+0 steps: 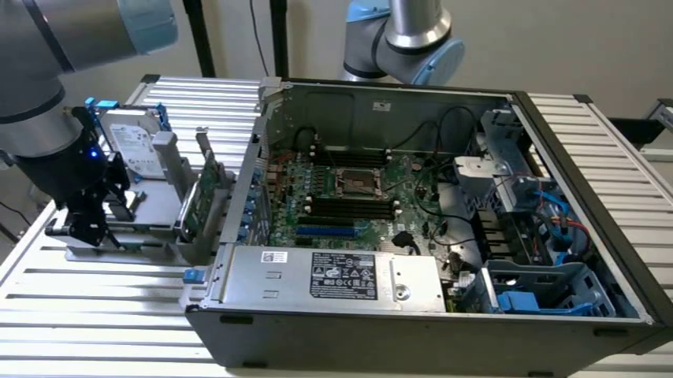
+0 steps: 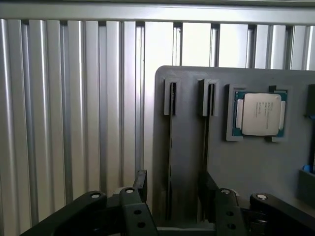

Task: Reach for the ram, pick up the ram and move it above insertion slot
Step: 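Pick up the ram and move it above insertion slot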

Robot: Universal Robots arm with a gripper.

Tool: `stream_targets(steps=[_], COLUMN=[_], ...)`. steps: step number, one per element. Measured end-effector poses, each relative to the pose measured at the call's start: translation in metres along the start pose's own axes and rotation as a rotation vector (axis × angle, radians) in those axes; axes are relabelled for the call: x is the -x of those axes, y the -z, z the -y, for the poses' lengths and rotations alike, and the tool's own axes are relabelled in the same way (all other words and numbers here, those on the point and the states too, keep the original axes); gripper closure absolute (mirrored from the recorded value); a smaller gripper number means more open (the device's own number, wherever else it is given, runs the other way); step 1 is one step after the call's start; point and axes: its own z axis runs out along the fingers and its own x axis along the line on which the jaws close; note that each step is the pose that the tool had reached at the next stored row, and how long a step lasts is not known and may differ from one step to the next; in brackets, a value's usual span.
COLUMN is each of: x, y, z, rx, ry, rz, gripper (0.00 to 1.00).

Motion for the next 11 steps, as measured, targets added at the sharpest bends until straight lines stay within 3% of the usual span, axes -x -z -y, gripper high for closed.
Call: stream_targets(steps=[11], x=[0.0], y=[-0.02], z=[-0.0013], rx=[0.003], ry=[0.0], rz=[0.0001], gripper=[0.46])
